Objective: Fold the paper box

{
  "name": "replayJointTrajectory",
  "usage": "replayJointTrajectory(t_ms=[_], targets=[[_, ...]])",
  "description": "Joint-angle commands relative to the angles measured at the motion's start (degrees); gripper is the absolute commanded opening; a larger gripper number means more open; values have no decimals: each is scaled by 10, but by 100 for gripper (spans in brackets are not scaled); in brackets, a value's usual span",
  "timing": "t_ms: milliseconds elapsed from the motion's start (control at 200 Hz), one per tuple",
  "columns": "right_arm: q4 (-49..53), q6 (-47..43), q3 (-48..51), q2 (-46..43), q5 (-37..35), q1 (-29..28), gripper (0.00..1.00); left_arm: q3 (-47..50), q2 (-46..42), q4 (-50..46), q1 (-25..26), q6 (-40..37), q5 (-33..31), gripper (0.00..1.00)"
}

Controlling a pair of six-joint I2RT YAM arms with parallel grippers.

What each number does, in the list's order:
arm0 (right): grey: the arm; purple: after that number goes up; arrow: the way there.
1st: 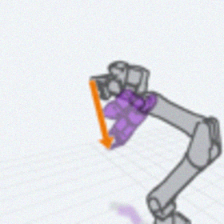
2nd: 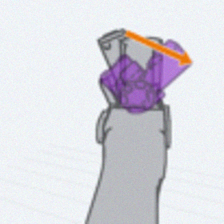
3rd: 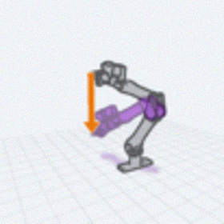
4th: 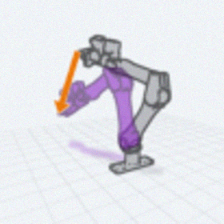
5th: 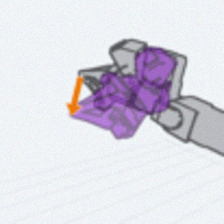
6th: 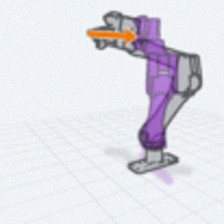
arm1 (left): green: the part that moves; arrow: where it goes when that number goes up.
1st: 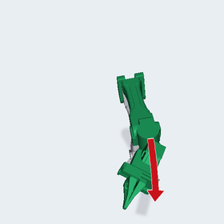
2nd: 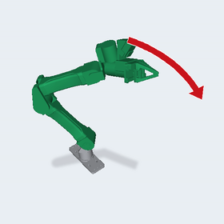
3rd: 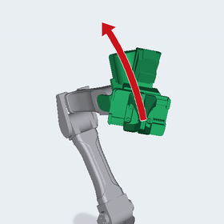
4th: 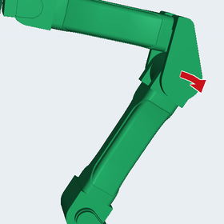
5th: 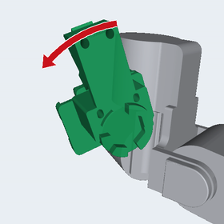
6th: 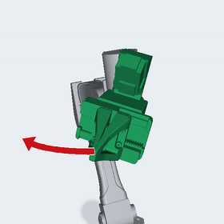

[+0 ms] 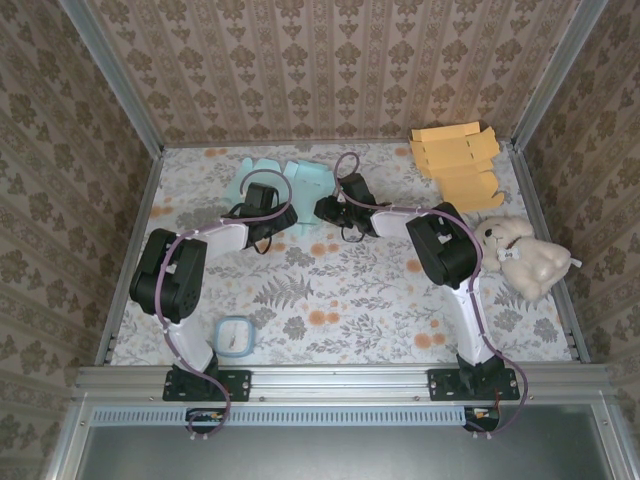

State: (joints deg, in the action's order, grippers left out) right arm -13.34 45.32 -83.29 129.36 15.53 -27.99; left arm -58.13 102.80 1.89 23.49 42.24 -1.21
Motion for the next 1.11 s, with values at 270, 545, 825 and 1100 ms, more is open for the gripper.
replayJointTrajectory(t_ms=[270, 545, 825, 1100], targets=[[-11, 36, -10, 31, 28, -7, 31, -1, 14, 12, -1, -5, 13, 74], [-8, 24, -10, 28, 18, -6, 0, -2, 10, 10, -1, -8, 14, 74], [29, -40, 7, -32, -19, -5, 0, 22, -57, 14, 7, -8, 24, 74], [219, -210, 1, -179, -136, -6, 0, 46, -226, -63, 68, -66, -81, 75]])
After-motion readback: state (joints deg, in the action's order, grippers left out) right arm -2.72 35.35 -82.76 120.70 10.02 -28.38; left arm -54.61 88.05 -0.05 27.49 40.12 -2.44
